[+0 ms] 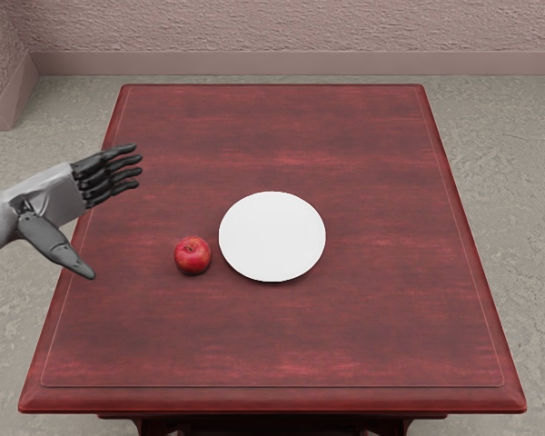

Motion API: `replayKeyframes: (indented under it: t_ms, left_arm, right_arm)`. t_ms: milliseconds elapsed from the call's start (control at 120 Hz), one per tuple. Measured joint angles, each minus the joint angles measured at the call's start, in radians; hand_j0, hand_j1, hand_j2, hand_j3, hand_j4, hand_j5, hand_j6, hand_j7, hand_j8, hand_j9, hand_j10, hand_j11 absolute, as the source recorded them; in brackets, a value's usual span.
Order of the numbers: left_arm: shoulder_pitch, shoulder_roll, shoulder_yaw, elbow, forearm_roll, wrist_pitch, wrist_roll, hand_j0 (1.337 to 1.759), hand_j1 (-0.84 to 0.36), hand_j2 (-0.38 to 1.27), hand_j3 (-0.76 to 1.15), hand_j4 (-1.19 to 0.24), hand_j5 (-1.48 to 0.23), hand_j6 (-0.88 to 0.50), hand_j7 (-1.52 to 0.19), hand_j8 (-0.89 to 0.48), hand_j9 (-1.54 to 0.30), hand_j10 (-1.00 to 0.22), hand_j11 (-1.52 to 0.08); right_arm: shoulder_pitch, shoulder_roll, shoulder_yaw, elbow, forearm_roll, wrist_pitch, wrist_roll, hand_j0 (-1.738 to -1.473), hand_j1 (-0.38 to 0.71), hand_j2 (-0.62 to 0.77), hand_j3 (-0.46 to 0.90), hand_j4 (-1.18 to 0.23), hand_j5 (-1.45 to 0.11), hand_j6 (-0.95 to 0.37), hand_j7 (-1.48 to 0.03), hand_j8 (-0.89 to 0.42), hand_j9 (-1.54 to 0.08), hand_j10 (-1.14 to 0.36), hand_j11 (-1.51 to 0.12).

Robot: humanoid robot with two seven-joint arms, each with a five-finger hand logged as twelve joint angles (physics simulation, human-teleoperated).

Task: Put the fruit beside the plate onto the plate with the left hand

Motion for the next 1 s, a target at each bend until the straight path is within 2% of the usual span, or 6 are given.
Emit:
replayKeyframes:
  t_ms: [233, 542, 792, 833, 900, 1000]
  left_arm:
    - [-0.005, -0.103, 0.067, 0.001, 0.19, 0.134, 0.0, 1.658, 0.34, 0.01, 0.0, -0.01, -0.01, -0.01, -0.01, -0.01, -0.01, -0.01, -0.01]
    - [-0.061, -0.089, 0.095, -0.083, 0.265, 0.288, 0.0, 1.658, 0.35, 0.0, 0.0, -0.01, -0.01, -0.01, -0.01, -0.01, -0.01, -0.01, -0.01]
    - [-0.157, -0.074, 0.231, -0.189, 0.348, 0.689, 0.0, 1.658, 0.35, 0.0, 0.0, 0.0, 0.0, -0.01, 0.0, 0.0, 0.0, 0.0, 0.0]
    - [-0.157, -0.068, 0.245, -0.22, 0.365, 0.733, 0.033, 1.658, 0.35, 0.0, 0.0, 0.0, 0.0, -0.01, 0.0, 0.0, 0.0, 0.0, 0.0]
    - [-0.157, -0.021, 0.259, -0.289, 0.382, 0.79, 0.135, 1.658, 0.35, 0.0, 0.0, 0.0, 0.0, -0.01, 0.0, 0.0, 0.0, 0.0, 0.0]
    - [-0.237, 0.011, 0.276, -0.39, 0.384, 0.83, 0.381, 1.658, 0.35, 0.01, 0.0, 0.0, 0.0, -0.01, 0.0, -0.01, 0.0, 0.0, 0.0]
  right_arm:
    - [-0.02, 0.0, 0.0, 0.0, -0.001, 0.0, 0.0, -1.658, -0.35, 0.0, 0.0, 0.0, 0.0, 0.0, 0.0, 0.0, 0.0, 0.0, 0.0]
    - [-0.022, 0.0, 0.0, 0.0, -0.002, 0.0, 0.0, -1.658, -0.35, 0.0, 0.0, 0.0, 0.0, 0.0, 0.0, 0.0, 0.0, 0.0, 0.0]
    - [-0.022, 0.0, 0.0, 0.0, -0.002, 0.0, 0.0, -1.658, -0.35, 0.0, 0.0, 0.0, 0.0, 0.0, 0.0, 0.0, 0.0, 0.0, 0.0]
    - [-0.022, 0.0, 0.0, 0.0, -0.002, 0.0, 0.0, -1.658, -0.35, 0.0, 0.0, 0.0, 0.0, 0.0, 0.0, 0.0, 0.0, 0.0, 0.0]
    - [-0.022, 0.0, 0.0, 0.0, -0.002, 0.0, 0.0, -1.658, -0.35, 0.0, 0.0, 0.0, 0.0, 0.0, 0.0, 0.0, 0.0, 0.0, 0.0]
    - [-0.022, 0.0, 0.0, 0.0, -0.002, 0.0, 0.0, -1.658, -0.35, 0.0, 0.0, 0.0, 0.0, 0.0, 0.0, 0.0, 0.0, 0.0, 0.0]
